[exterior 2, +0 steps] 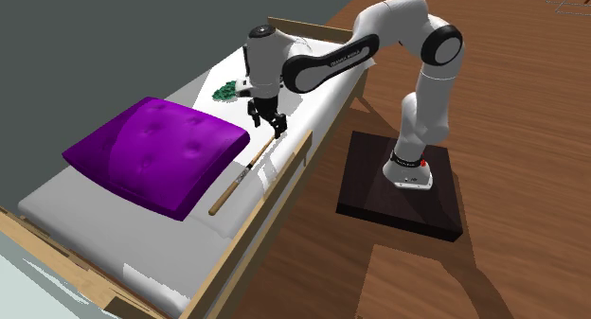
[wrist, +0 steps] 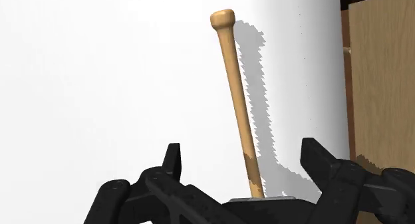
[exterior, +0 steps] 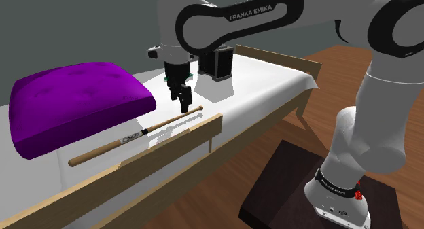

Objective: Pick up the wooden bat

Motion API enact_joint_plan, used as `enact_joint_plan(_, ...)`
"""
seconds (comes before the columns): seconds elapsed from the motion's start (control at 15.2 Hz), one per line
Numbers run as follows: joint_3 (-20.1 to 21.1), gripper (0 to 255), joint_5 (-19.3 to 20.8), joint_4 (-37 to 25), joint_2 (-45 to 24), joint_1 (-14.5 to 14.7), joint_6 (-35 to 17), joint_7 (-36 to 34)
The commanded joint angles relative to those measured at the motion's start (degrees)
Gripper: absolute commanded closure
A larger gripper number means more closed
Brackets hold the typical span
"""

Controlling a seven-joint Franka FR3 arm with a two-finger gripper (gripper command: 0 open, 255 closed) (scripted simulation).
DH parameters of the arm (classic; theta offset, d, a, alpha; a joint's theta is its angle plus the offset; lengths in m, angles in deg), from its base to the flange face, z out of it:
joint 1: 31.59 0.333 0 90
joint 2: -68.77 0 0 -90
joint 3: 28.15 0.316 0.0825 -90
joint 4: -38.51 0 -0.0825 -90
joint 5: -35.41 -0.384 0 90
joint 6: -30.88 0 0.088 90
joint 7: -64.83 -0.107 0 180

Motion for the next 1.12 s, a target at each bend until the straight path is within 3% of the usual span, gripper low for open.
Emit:
enact_joint_plan(0.0, 1.1, 0, 0.4, -4.1, -3.3, 1.1, 0.8, 2.5)
enact_joint_plan(0.2, 2.8, 0, 0.9, -7.8, -6.5, 2.7, 1.4, 5.7)
enact_joint_plan(0.79, 2.7, 0, 1.2, -2.8, -7.2, 2.7, -4.2, 5.4)
enact_joint_plan(0.86, 2.7, 255, 1.2, -2.7, -7.2, 2.6, -4.2, 5.4)
enact_joint_plan(1.06, 2.6, 255, 1.2, -2.8, -7.3, 2.6, -4.3, 5.5)
